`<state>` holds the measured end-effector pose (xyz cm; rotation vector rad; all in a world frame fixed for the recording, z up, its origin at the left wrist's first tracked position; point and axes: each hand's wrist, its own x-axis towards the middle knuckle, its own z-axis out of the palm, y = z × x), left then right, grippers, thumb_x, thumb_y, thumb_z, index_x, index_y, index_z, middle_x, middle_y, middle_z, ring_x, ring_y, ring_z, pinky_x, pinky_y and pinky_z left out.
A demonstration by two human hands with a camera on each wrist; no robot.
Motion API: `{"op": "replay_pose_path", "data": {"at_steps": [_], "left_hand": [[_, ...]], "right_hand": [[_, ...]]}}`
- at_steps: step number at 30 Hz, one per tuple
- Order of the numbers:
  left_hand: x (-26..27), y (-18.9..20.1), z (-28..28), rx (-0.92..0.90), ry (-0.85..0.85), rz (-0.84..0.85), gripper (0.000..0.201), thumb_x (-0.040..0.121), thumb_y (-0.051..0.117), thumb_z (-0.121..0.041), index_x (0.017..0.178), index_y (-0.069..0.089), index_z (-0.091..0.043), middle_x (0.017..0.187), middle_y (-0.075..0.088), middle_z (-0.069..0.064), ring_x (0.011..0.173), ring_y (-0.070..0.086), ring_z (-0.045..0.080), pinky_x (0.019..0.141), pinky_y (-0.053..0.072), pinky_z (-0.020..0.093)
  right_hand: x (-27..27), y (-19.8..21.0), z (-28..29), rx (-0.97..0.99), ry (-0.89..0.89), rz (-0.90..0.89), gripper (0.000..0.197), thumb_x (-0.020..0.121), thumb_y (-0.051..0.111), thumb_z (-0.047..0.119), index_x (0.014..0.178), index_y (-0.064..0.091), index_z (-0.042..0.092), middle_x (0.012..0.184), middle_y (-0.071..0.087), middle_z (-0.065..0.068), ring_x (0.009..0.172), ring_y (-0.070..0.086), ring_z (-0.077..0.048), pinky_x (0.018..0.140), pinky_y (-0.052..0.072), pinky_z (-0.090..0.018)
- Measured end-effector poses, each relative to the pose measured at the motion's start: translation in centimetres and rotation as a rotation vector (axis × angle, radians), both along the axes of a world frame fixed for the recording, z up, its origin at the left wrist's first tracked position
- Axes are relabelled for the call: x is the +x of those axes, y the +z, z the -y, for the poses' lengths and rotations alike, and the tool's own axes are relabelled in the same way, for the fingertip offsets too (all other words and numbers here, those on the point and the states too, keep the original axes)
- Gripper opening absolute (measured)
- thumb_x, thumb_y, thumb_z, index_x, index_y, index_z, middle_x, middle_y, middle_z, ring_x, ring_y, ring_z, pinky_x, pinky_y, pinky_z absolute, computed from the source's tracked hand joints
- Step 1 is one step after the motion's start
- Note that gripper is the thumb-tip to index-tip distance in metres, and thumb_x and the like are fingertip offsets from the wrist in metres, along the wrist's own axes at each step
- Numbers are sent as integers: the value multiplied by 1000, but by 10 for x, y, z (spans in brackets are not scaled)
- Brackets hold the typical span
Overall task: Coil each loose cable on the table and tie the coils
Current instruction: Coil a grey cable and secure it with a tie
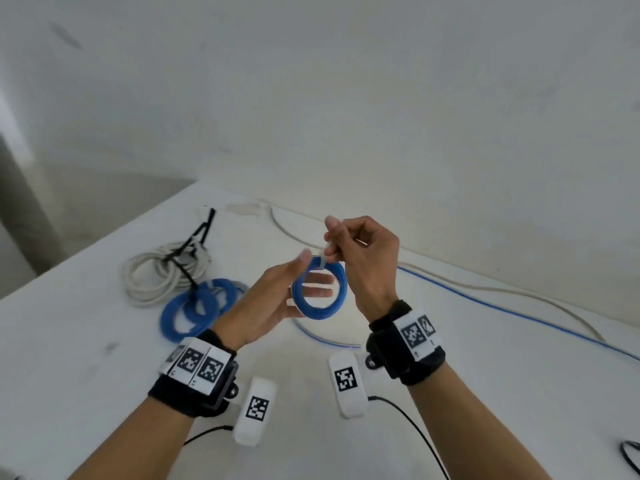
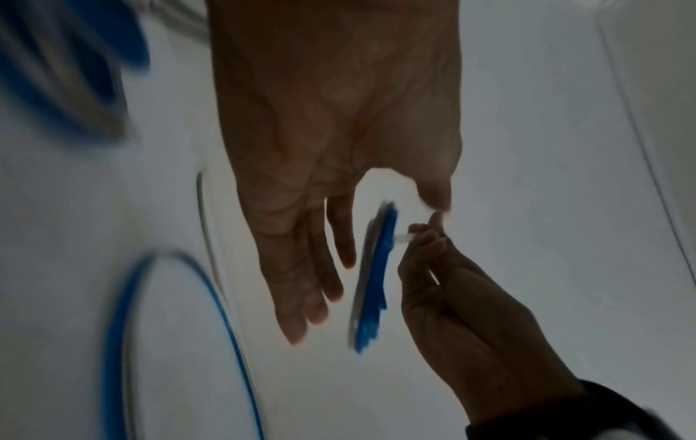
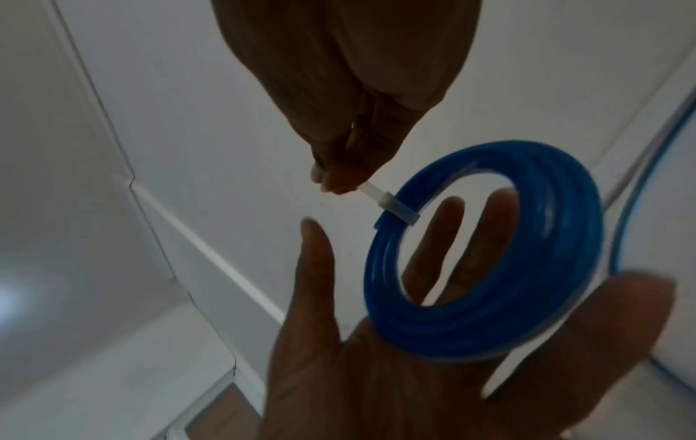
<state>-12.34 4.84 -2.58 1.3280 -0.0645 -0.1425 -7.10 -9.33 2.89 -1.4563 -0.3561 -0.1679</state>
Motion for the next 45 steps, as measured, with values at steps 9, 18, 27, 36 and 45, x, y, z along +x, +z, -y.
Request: {"op": "replay_pose_path", "data": {"at_steps": [9, 18, 27, 36, 45], "left_hand": [[-87, 9, -126, 129, 391, -1, 23, 94, 67, -12, 113, 69, -1, 95, 76, 21, 88, 75, 27, 74, 64, 39], [-117, -14, -186, 32, 496, -172, 30, 99, 62, -18, 113, 67, 9, 92, 74, 15, 79, 74, 21, 71, 62, 30], [-94, -41, -201, 248, 615, -313, 24, 87, 76, -4, 104, 69, 11, 105, 71, 32, 84, 73, 32, 73, 64, 43], [-85, -35, -196, 726, 789, -256, 19, 67, 94, -15, 72, 76, -17, 74, 76, 6, 72, 74, 23, 77, 63, 38], [-87, -25, -188, 987, 764, -205, 16, 81, 83, -24, 87, 68, -25, 84, 69, -7, 86, 69, 20, 81, 55, 34]], "right_hand": [[-23, -4, -108, -638, 300, 190, 24, 88, 77, 40, 96, 75, 17, 86, 75, 6, 76, 67, -5, 71, 53, -19], [-47, -23, -152, -758, 452, -73, 21, 94, 74, 20, 90, 75, -1, 67, 72, -10, 50, 67, -10, 56, 59, -22], [-44, -67, -179, -1008, 236, -27, 16, 87, 80, 26, 86, 68, 15, 87, 75, -10, 69, 75, -30, 72, 63, -43], [-50, -78, -188, -1259, 147, 210, 21, 96, 68, 25, 103, 63, 6, 105, 67, -16, 96, 64, -35, 74, 50, -38], [-41, -60, -171, -1079, 267, 141, 20, 93, 71, 24, 89, 73, 4, 90, 74, -14, 90, 68, -32, 85, 57, -44]]}}
